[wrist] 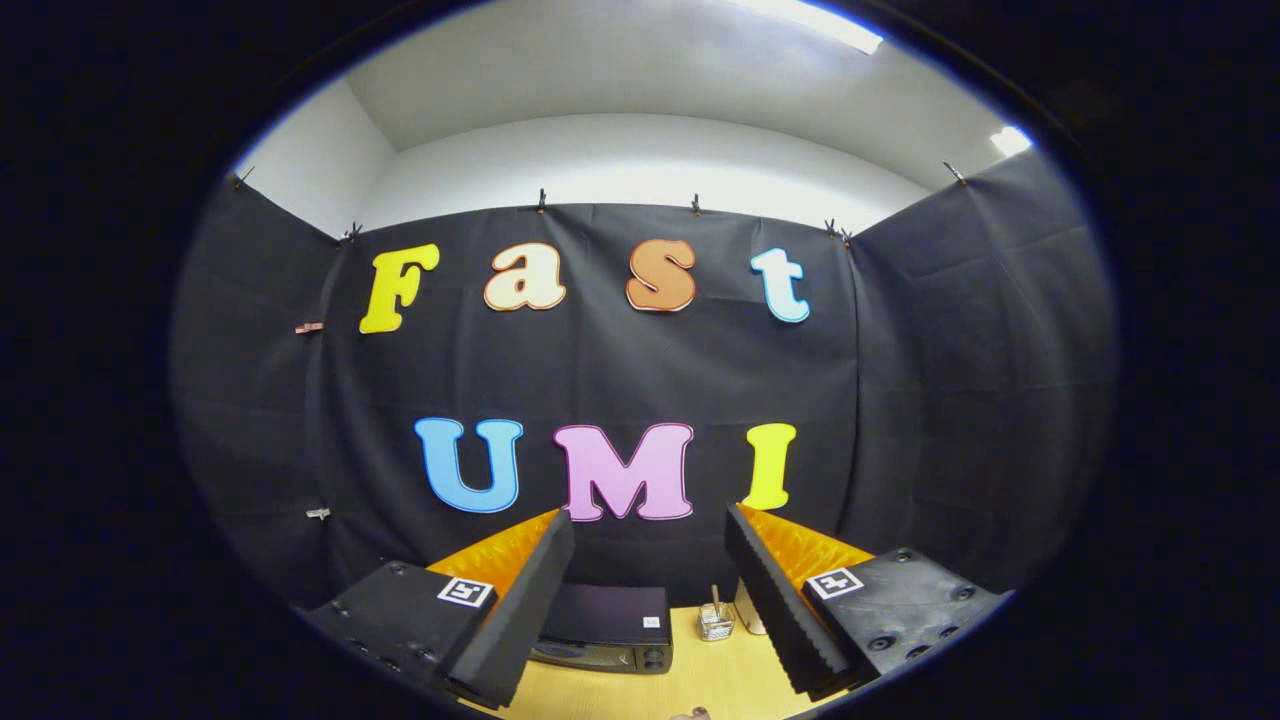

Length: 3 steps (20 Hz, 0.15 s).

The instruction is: Open the toaster oven, put the food inside, and close the toaster oven door.

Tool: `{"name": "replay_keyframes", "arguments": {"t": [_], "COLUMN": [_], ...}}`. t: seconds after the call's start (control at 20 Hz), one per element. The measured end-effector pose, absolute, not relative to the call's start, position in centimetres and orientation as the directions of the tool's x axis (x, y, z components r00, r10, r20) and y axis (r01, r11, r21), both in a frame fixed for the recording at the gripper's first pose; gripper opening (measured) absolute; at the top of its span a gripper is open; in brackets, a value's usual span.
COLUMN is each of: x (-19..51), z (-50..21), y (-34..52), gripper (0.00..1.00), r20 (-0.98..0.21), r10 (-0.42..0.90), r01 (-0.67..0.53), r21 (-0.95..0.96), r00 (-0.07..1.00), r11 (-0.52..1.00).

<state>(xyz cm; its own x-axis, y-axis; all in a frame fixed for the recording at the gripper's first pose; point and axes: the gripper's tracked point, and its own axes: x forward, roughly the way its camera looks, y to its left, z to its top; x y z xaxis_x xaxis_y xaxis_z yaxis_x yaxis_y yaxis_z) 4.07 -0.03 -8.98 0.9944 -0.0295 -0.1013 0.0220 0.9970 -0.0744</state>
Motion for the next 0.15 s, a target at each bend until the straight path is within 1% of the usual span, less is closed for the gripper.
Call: {"name": "replay_keyframes", "arguments": {"t": [0.15], "x": [3.96], "z": [-8.95], "y": [0.42], "gripper": [0.98], "r20": [-0.098], "r10": [-0.022], "r01": [0.016], "r21": [-0.062], "r00": [0.995], "r11": [0.998]}}
